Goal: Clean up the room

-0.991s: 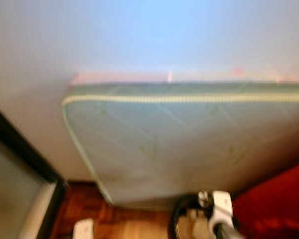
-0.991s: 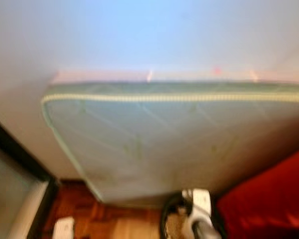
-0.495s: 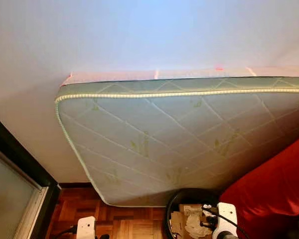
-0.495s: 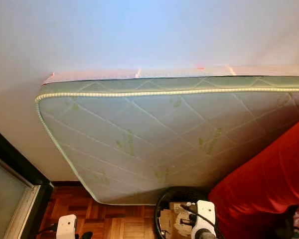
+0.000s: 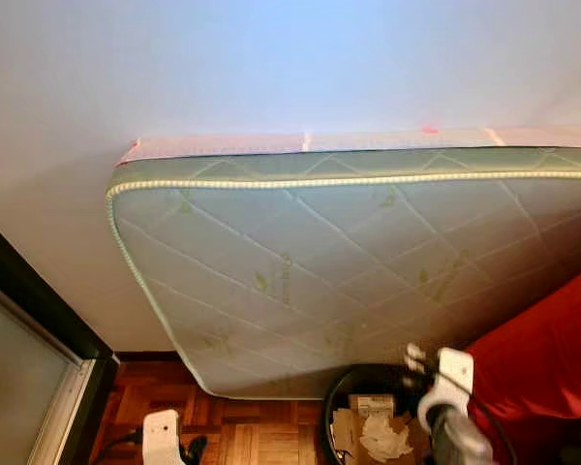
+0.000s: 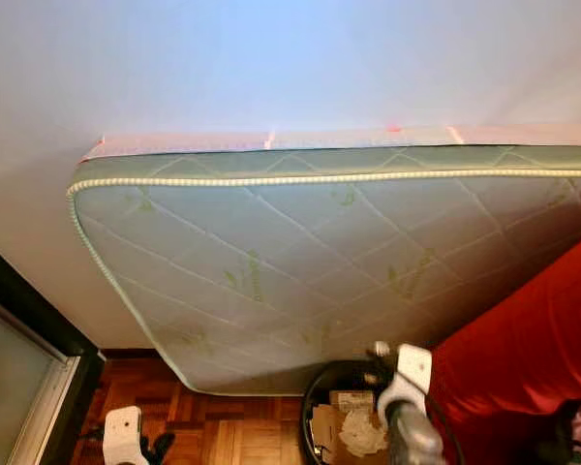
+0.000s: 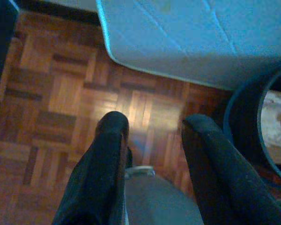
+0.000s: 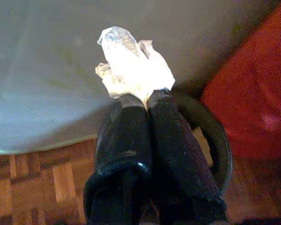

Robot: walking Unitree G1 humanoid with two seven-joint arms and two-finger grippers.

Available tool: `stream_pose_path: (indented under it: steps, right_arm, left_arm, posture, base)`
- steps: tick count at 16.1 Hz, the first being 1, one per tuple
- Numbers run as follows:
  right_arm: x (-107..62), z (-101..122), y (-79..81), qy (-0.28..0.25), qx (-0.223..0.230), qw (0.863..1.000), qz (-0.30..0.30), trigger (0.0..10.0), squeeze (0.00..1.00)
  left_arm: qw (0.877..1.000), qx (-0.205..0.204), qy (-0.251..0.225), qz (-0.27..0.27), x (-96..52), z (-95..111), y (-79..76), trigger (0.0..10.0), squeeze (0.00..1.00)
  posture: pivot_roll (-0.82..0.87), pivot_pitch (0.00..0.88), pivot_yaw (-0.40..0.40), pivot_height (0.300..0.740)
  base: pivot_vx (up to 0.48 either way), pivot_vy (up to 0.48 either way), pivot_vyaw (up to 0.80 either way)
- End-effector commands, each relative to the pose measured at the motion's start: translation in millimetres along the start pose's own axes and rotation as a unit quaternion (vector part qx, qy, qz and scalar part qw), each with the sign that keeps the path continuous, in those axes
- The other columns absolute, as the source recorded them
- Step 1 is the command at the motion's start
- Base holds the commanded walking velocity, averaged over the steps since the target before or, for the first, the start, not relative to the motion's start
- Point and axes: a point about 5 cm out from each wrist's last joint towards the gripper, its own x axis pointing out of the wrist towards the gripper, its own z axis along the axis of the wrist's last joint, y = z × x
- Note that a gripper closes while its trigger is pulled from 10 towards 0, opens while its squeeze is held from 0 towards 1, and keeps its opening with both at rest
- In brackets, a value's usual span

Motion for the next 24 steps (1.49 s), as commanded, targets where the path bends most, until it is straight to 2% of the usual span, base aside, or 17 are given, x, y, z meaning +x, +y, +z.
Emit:
stream_pose_path:
  steps: [1,2,3,4,7,9,12,18,24]
  right_arm:
    - [-0.3,2,-2.1,-0.01,0.004,1.0,-0.002,10.0,0.0]
    - [-0.9,2,-2.1,-0.013,0.001,1.0,0.0,10.0,0.0]
    - [-1.8,0,-2.5,-0.013,-0.002,1.0,0.001,10.0,0.0]
    - [-3.7,-3,-4.7,-0.013,-0.011,1.0,-0.002,10.0,0.0]
    - [-6.5,-6,-6.9,-0.02,-0.014,1.0,-0.008,10.0,0.0]
    - [-6.9,-3,-8.3,-0.034,-0.012,0.999,-0.016,10.0,0.0]
    - [-7.0,3,-10.9,-0.063,0.011,0.997,-0.031,10.0,0.0]
    - [-10.0,-3,-10.6,-0.061,0.021,0.997,-0.036,10.0,0.0]
    - [-10.4,-6,-7.3,-0.056,0.024,0.998,-0.03,10.0,0.0]
  left_arm:
    - [1.0,-0.002,-0.008,0.002,-2.5,-3,1.3,10.0,0.0]
    - [0.991,0.019,-0.13,-0.029,15.1,70,-9.0,10.0,0.0]
    - [0.979,0.033,-0.194,-0.053,17.9,107,-18.5,10.0,0.0]
    - [0.972,0.037,-0.222,-0.071,16.3,117,-25.9,10.0,0.0]
    - [0.962,0.032,-0.256,-0.088,12.5,126,-30.4,10.0,0.0]
    - [0.959,0.032,-0.262,-0.1,9.8,125,-34.3,10.0,0.0]
    - [0.961,0.035,-0.251,-0.111,6.4,112,-37.4,10.0,0.0]
    - [0.961,0.031,-0.25,-0.115,5.5,113,-39.8,10.0,0.0]
    - [0.961,0.037,-0.249,-0.116,5.6,115,-40.8,10.0,0.0]
  posture:
    - [0.01,0.096,0.001,0.74]
    - [0.01,0.099,0.0,0.74]
    - [0.01,0.1,-0.001,0.74]
    - [0.02,0.102,-0.003,0.74]
    - [0.02,0.105,-0.007,0.74]
    - [0.01,0.105,-0.008,0.74]
    - [0.01,0.102,-0.01,0.74]
    - [0.01,0.083,-0.005,0.74]
    - [0.01,0.073,-0.003,0.74]
  base:
    - [0.0,0.0,0.0]
    - [0.0,0.0,0.0]
    - [0.0,0.0,0.0]
    - [0.0,0.0,0.0]
    - [0.0,0.0,0.0]
    - [0.0,0.0,0.0]
    - [0.0,0.0,0.0]
    - [0.0,0.0,0.0]
    - [0.0,0.0,-0.69]
